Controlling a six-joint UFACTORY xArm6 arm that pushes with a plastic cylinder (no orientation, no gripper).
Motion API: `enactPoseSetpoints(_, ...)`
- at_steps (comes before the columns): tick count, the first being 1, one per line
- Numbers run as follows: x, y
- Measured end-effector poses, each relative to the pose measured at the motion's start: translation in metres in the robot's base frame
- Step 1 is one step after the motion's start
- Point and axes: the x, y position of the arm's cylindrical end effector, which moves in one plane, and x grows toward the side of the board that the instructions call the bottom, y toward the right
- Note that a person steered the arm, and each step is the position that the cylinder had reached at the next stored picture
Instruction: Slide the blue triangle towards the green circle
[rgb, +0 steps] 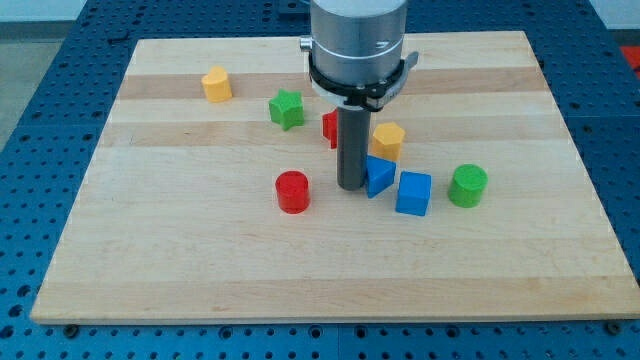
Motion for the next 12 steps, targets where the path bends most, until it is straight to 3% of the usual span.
enactPoseSetpoints(2, 0.039, -0.009)
enactPoseSetpoints(4, 0.028, 0.018)
enactPoseSetpoints(6, 0.027, -0.008)
enactPoseSetpoints(12, 0.008, 0.059)
